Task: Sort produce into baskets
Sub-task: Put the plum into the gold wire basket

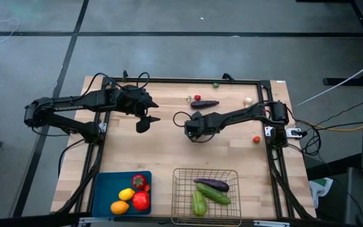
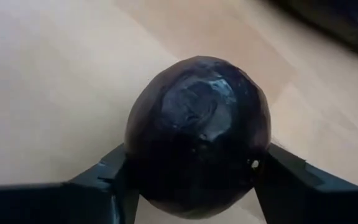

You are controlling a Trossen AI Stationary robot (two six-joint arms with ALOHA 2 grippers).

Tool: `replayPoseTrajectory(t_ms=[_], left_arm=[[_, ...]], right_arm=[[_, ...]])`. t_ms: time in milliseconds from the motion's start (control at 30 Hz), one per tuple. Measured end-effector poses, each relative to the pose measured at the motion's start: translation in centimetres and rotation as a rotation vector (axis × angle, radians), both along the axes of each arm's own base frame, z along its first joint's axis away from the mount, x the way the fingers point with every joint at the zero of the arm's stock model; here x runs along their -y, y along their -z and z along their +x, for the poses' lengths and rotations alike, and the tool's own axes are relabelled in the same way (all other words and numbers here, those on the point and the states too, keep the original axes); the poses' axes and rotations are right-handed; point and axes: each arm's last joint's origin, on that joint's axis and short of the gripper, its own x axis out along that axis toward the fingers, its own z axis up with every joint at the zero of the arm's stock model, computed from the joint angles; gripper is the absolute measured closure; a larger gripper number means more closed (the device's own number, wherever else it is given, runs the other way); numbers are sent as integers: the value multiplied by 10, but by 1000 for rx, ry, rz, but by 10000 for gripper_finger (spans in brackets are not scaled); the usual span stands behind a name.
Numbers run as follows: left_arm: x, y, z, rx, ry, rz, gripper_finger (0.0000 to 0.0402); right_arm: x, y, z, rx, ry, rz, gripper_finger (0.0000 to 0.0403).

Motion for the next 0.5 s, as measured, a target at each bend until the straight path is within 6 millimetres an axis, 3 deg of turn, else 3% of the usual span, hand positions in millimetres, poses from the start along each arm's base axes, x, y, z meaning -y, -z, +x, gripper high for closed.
replayPoseTrajectory(t_ms=[100,233,400,500], left_arm=[[0,0,0,1,-4,-5,105],[2,-1,1,15,-6,-19,105],[10,1,4,28,60,24,105],[14,13,7,81,74,27,105]], right_arm=[[-1,-5,1,-13,-56,40,176],[-3,-25,5,-11,-132,60,158],[-5,-64,6,-16,-253,110,152],[-12,-96,4,-5,-342,154,155]])
